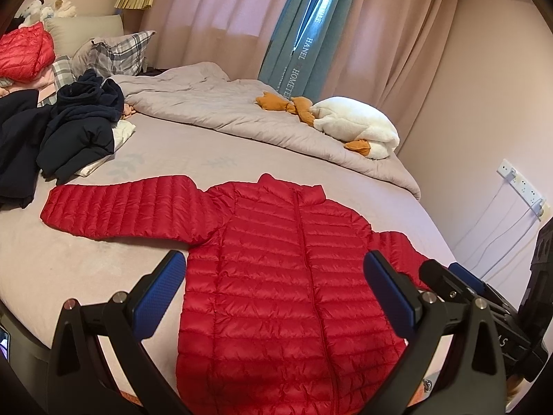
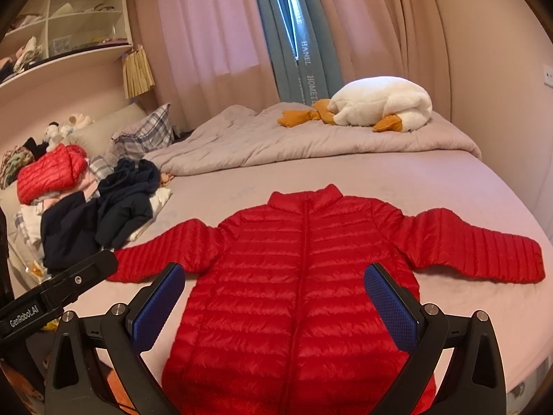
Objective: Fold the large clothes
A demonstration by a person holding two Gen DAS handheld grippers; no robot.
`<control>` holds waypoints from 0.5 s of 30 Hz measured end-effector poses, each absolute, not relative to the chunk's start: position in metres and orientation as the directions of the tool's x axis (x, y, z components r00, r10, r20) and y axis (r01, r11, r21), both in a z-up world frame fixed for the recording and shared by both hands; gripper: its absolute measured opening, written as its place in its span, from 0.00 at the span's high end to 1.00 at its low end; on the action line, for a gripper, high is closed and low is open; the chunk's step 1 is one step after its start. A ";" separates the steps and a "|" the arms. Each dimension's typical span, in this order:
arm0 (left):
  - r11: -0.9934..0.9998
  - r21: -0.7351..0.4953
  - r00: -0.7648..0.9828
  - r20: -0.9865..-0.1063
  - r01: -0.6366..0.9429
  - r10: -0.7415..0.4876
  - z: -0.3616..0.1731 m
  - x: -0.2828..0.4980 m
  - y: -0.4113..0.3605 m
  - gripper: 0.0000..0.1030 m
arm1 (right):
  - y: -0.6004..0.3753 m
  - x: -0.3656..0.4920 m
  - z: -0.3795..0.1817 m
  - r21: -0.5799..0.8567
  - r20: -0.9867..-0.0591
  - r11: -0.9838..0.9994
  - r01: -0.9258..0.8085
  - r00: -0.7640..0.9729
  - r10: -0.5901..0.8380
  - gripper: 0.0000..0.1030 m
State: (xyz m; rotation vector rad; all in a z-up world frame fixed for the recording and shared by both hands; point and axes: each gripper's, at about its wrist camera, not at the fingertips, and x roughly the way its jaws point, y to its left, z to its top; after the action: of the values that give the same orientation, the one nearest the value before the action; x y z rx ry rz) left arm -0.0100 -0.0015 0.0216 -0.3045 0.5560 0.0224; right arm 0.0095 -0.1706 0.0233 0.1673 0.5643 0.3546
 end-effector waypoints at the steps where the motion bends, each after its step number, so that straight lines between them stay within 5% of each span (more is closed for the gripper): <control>1: 0.956 -0.274 0.852 -0.521 -0.102 -0.058 0.021 -0.010 -0.002 0.00 | -0.171 0.009 0.023 0.251 -0.491 0.927 -0.279 0.789 0.370 0.00; 15: 0.959 -0.263 0.851 -0.523 -0.101 -0.054 0.020 -0.010 -0.004 0.00 | -0.173 0.008 0.023 0.247 -0.489 0.934 -0.257 0.799 0.349 0.00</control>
State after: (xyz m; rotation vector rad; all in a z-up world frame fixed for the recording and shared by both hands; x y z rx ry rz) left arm -0.0100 -0.0042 0.0198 -0.2887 0.5545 0.0254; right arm 0.0083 -0.1732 0.0232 0.1719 0.5566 0.3267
